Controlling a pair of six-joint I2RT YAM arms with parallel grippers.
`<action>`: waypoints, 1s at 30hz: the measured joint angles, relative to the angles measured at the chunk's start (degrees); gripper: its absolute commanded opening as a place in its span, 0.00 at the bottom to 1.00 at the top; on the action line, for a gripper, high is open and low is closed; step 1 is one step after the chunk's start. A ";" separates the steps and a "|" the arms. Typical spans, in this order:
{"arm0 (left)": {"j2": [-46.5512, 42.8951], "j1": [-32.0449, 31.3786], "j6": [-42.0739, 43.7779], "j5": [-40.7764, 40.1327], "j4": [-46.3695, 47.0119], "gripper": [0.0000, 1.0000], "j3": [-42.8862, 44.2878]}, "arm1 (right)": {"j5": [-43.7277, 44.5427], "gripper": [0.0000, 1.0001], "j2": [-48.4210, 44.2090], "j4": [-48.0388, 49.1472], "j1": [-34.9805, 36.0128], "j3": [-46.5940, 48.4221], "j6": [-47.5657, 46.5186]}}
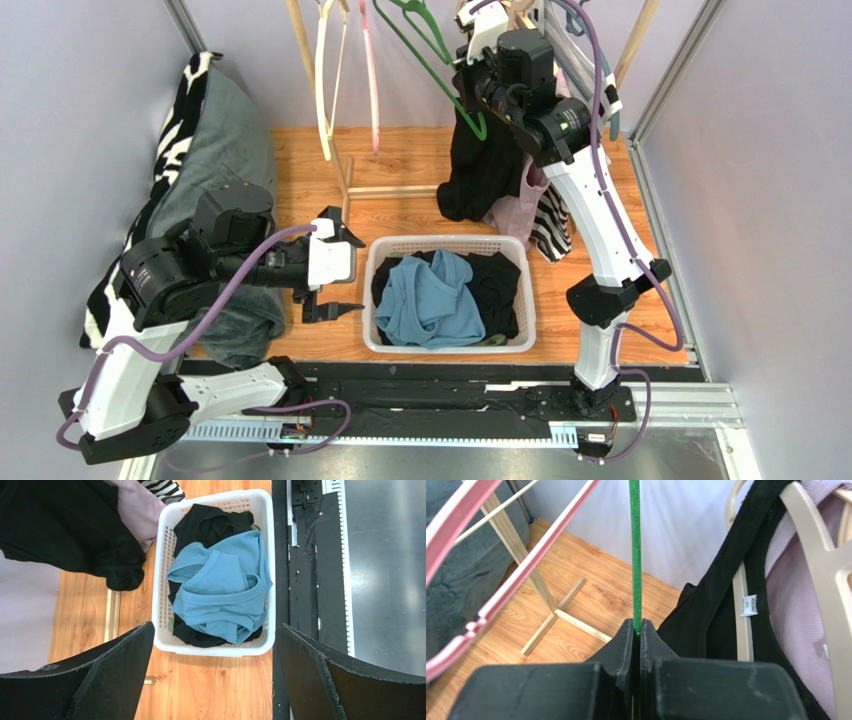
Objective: Remove the tank top from the hanger
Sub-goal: Place the hanger at the clothesline.
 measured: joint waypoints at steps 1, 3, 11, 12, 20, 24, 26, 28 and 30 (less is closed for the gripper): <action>0.09 0.00 0.00 0.04 0.00 0.99 -0.02 | -0.52 0.00 0.15 0.04 -0.24 0.09 -0.04; 0.26 0.00 0.02 0.22 0.00 0.99 -0.02 | -1.20 0.00 0.22 0.02 -0.57 0.11 -0.09; 1.51 0.42 0.02 1.11 0.00 0.99 -0.02 | -2.80 0.00 0.22 0.00 -1.49 0.00 -0.09; 1.62 0.48 0.02 1.27 0.00 0.99 -0.02 | -2.93 0.00 0.22 0.00 -1.55 -0.20 -0.07; 1.73 0.94 0.00 2.14 0.00 0.99 -0.02 | -2.82 0.00 0.20 -0.61 -1.90 -2.64 0.09; 1.73 1.27 0.00 2.73 0.02 0.99 -0.02 | -2.56 0.00 -0.07 -0.46 -1.95 -3.13 0.26; 1.70 1.46 0.00 3.02 0.02 0.99 -0.02 | -2.58 0.00 -0.26 -0.46 -1.95 -3.52 0.57; 1.68 1.66 -0.02 3.28 0.04 0.99 -0.02 | -2.67 0.22 -0.39 -0.44 -1.95 -3.67 1.51; 1.64 1.86 -0.02 3.28 0.07 0.99 -0.02 | -1.99 0.36 -0.52 -0.37 -1.66 -3.93 2.71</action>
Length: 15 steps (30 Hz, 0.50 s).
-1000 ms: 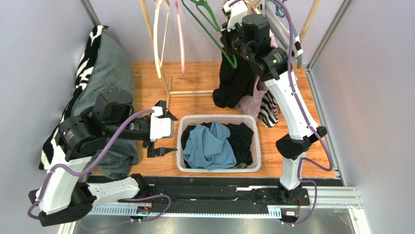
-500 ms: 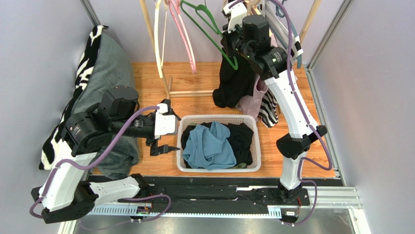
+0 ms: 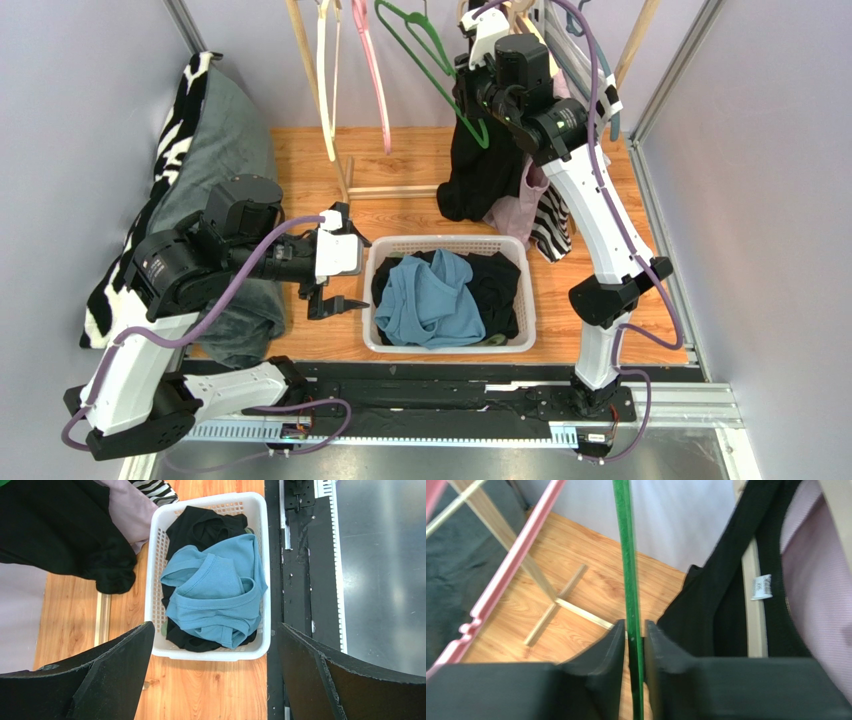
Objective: Remove the tank top from the hanger
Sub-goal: Place the hanger at the clothesline.
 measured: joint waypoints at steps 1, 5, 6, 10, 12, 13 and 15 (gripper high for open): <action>-0.02 0.02 -0.02 -0.02 0.02 0.99 0.00 | 0.83 0.46 0.00 -0.09 0.55 0.00 0.55; -0.02 0.02 -0.15 -0.28 0.24 0.99 0.00 | 6.84 0.53 0.59 -0.28 3.98 0.46 0.79; -0.02 0.02 -0.15 -0.35 0.31 0.99 0.00 | 7.50 0.54 0.66 -0.26 5.14 0.46 0.63; 0.09 0.02 -0.17 -0.50 0.59 0.99 0.00 | 9.55 0.55 0.68 0.22 10.93 0.24 -0.02; 0.15 0.02 -0.17 -0.50 0.85 0.99 0.00 | 9.64 0.56 0.68 0.52 13.09 0.24 -0.07; 0.17 0.02 -0.17 -0.50 0.96 0.99 0.00 | 9.68 0.56 0.68 0.72 13.86 0.24 -0.04; 0.24 0.09 -0.17 -0.50 1.18 0.99 0.00 | 10.10 0.57 0.68 1.18 14.60 0.26 -0.24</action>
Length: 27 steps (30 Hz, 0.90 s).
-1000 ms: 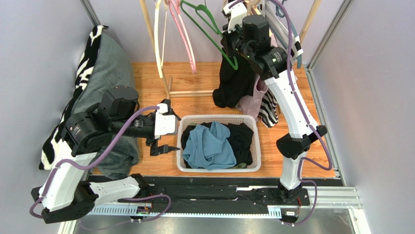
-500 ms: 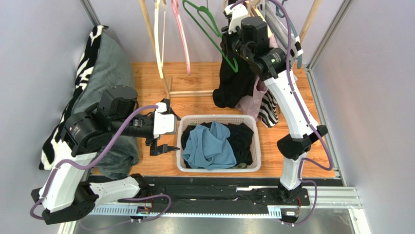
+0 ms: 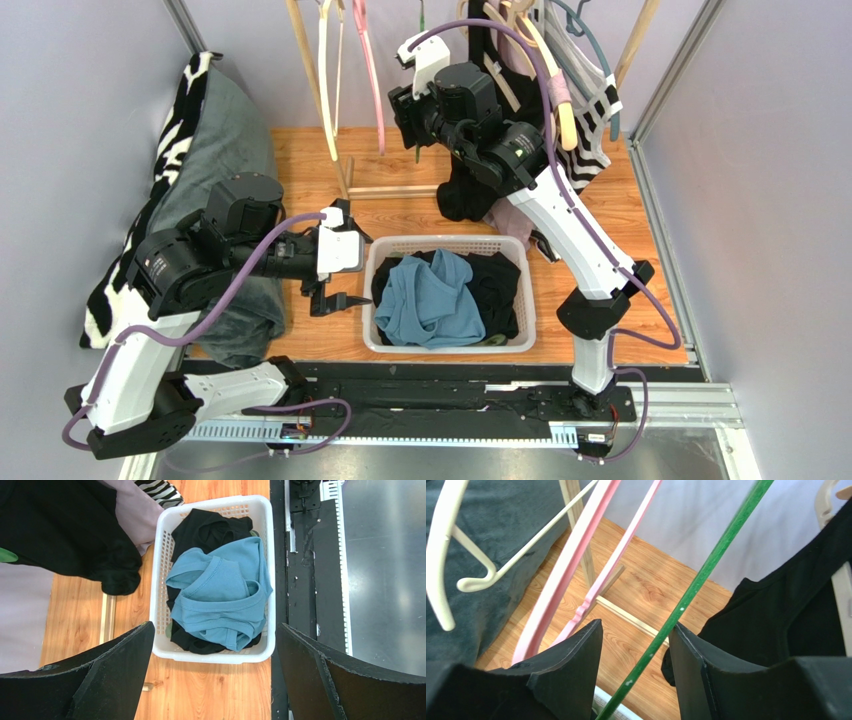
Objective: Remove the tank top from the hanger
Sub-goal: Place the hanger at the clothesline.
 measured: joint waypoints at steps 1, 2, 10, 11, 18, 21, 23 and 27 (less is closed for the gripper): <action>0.00 0.07 0.00 0.00 0.09 0.99 0.00 | 0.35 0.57 0.00 0.07 0.04 0.00 -0.11; -0.02 0.15 -0.02 0.00 0.11 0.99 0.00 | 0.68 0.58 0.00 0.07 0.04 0.00 -0.24; -0.31 0.44 -0.02 -0.09 0.11 0.99 -0.20 | 6.58 0.61 -3.37 0.07 -0.59 -2.19 -2.93; -0.50 0.59 -0.02 -0.09 0.09 0.99 -0.26 | 6.95 0.61 -5.18 0.09 -0.92 -3.45 -3.15; -1.25 1.11 -0.02 0.04 0.11 0.99 -0.39 | 5.62 0.62 -18.88 2.23 -11.19 -7.02 -0.87; -1.22 1.38 -0.02 0.07 0.11 0.99 -0.39 | 5.60 0.61 -22.01 3.28 -15.74 -7.17 0.72; -1.22 1.42 -0.02 0.07 0.11 0.99 -0.39 | 5.05 0.61 -22.88 3.89 -16.55 -8.17 1.38; -1.25 1.42 -0.02 0.07 0.11 0.99 -0.39 | 2.93 0.58 -22.47 3.87 -17.20 -11.34 3.08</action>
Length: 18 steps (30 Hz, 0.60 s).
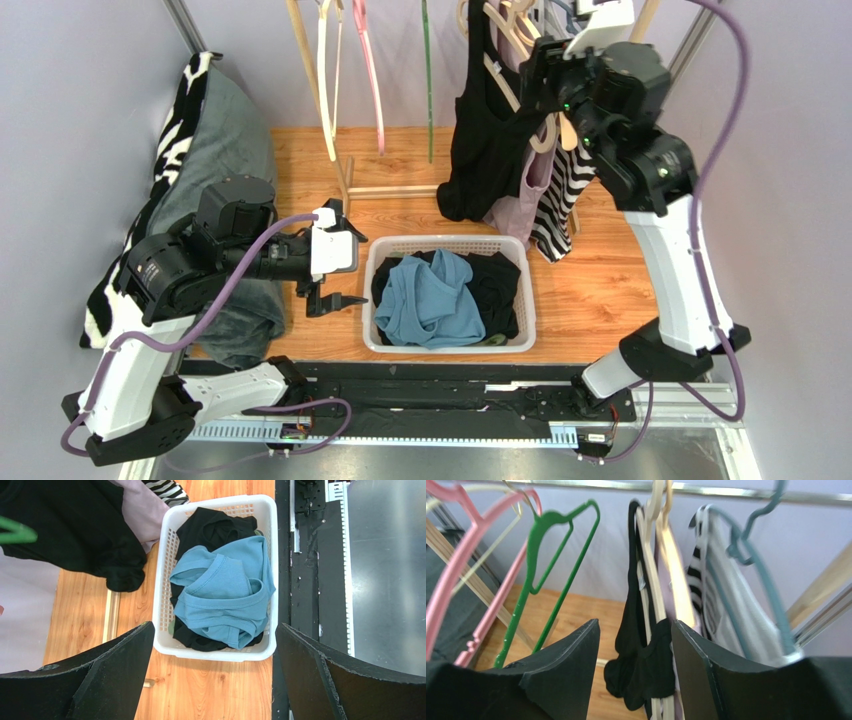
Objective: Remove the tank top from the hanger
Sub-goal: Place the hanger at the clothesline, then pick up the hanger from the clothesline.
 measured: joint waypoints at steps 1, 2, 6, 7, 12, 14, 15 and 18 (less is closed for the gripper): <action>0.00 0.00 0.00 0.00 0.00 0.99 -0.04 | -0.55 0.58 0.66 -0.09 -0.17 -0.94 0.42; -0.04 0.00 0.00 0.02 0.00 0.99 -0.13 | -1.16 0.58 1.44 -0.24 -0.39 -1.88 0.66; -0.22 0.00 0.02 0.02 -0.02 0.99 -0.79 | -2.49 0.59 4.13 -1.84 -1.07 -3.67 1.53; -0.22 0.00 0.02 0.00 0.00 0.99 -0.87 | -2.71 0.59 4.44 -2.40 -1.31 -3.80 1.79; -0.24 0.02 0.00 0.15 0.00 0.99 -0.98 | -3.30 0.59 4.33 -2.89 -2.03 -3.82 2.40; -0.26 0.17 0.00 0.39 0.00 0.99 -1.03 | -3.32 0.60 4.24 -2.82 -2.38 -3.82 2.38; -0.28 0.26 0.00 0.48 0.00 0.99 -1.07 | -3.34 0.61 4.24 -2.78 -2.45 -3.82 2.36; -0.31 0.35 0.00 0.87 0.00 0.99 -1.14 | -3.43 0.61 4.24 -2.75 -2.93 -3.82 2.32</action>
